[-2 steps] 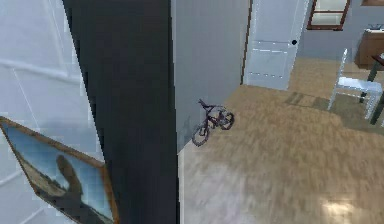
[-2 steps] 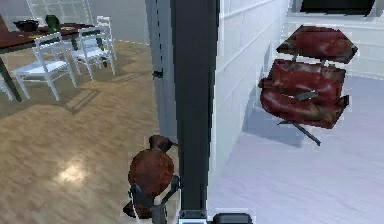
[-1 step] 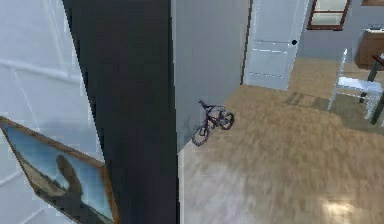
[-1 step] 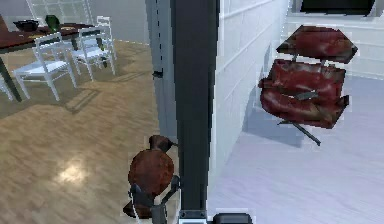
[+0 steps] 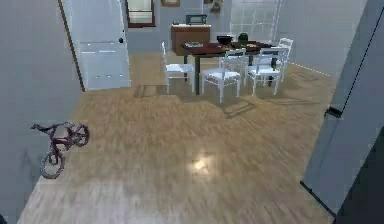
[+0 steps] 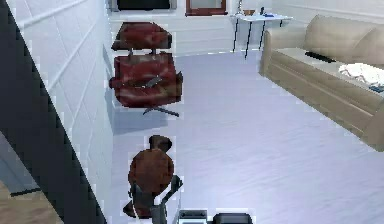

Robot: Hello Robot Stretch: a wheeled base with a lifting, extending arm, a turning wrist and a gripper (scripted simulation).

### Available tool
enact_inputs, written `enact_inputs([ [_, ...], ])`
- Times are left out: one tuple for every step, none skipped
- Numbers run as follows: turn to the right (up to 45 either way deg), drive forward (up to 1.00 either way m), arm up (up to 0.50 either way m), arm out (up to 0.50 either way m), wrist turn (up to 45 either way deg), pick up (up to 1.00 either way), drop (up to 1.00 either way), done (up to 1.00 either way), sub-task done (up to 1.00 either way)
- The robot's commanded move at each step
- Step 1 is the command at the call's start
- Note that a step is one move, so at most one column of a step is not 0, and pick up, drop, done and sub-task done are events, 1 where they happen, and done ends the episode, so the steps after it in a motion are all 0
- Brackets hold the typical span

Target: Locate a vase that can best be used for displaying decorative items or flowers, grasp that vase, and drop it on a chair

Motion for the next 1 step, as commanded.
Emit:
enact_inputs([
  [45.0,0.00,0.00,0.00,0.0,0.00,0.00,0.00,0.00],
])
